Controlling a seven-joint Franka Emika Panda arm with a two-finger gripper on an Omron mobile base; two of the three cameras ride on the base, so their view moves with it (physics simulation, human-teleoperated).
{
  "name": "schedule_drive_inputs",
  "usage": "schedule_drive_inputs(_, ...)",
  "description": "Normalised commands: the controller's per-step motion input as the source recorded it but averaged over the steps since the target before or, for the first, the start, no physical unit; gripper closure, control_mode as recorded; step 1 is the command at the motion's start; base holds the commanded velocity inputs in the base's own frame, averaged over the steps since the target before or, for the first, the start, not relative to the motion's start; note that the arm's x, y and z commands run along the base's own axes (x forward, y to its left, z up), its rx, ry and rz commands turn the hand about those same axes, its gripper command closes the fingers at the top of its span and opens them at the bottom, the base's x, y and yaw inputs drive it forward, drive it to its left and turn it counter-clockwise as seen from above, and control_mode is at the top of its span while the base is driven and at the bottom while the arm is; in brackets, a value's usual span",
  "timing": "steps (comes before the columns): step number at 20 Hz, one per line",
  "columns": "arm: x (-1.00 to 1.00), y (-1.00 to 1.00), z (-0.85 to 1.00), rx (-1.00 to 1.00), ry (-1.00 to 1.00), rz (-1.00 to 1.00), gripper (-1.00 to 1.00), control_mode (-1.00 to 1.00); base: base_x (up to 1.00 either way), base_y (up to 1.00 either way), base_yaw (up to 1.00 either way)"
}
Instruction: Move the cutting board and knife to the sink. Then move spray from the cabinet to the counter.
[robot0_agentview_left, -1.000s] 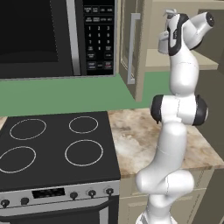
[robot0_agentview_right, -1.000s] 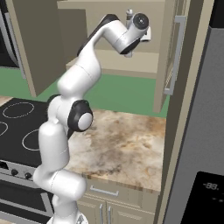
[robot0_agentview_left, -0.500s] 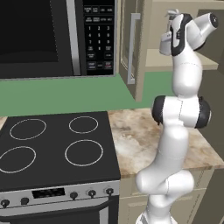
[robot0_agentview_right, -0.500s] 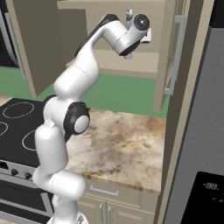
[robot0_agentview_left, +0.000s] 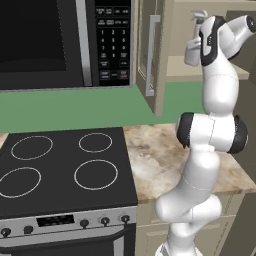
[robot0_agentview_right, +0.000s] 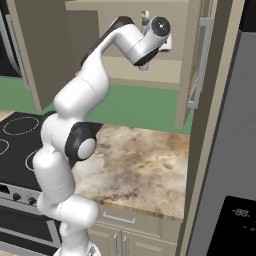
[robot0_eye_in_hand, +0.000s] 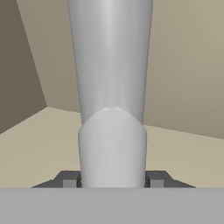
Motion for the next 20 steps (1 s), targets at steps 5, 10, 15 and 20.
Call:
schedule_drive_inputs(5, -0.40, 0.14, -0.09, 0.00, 0.00, 0.00, 1.00, -1.00, 0.00, 0.00, 0.00)
schedule_drive_inputs(10, -0.43, 0.10, -0.04, 0.00, -0.02, 0.00, 1.00, -1.00, 0.00, 0.00, 0.00)
schedule_drive_inputs(15, -0.49, 0.08, 0.00, 0.00, -0.06, 0.00, 1.00, -1.00, 0.00, 0.00, 0.00)
schedule_drive_inputs(20, -0.52, 0.11, 0.06, 0.00, -0.04, 0.00, 1.00, -1.00, 0.00, 0.00, 0.00)
